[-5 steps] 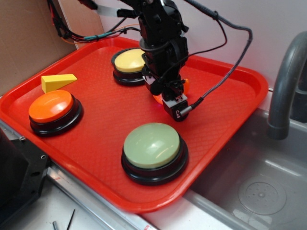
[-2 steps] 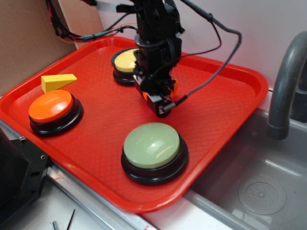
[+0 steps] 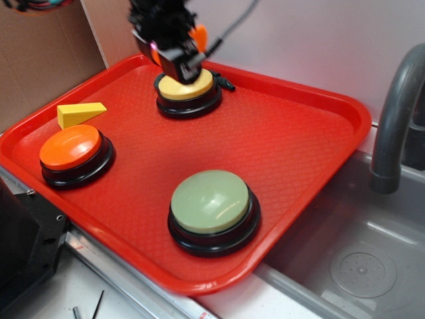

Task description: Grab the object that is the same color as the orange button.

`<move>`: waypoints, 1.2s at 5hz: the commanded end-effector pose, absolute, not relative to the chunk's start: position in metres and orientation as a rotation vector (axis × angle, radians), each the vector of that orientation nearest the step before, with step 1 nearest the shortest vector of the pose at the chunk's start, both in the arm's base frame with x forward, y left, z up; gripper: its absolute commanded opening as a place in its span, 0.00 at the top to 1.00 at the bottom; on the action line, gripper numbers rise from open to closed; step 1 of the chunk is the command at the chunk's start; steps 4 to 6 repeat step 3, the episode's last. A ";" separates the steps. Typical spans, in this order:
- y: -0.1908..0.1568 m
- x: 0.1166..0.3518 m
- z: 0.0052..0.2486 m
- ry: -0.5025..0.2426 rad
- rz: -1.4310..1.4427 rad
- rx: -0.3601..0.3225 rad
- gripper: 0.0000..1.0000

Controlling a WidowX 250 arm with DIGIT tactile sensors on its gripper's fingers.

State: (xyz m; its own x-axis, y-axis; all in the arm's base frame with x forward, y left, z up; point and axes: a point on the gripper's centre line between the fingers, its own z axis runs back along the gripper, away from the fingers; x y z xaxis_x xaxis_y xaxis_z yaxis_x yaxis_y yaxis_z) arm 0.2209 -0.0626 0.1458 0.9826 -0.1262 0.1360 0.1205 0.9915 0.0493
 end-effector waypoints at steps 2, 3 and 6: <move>-0.052 0.218 0.222 -0.160 -0.001 -0.023 1.00; -0.051 0.223 0.214 -0.137 0.025 -0.001 1.00; -0.051 0.223 0.214 -0.137 0.025 -0.001 1.00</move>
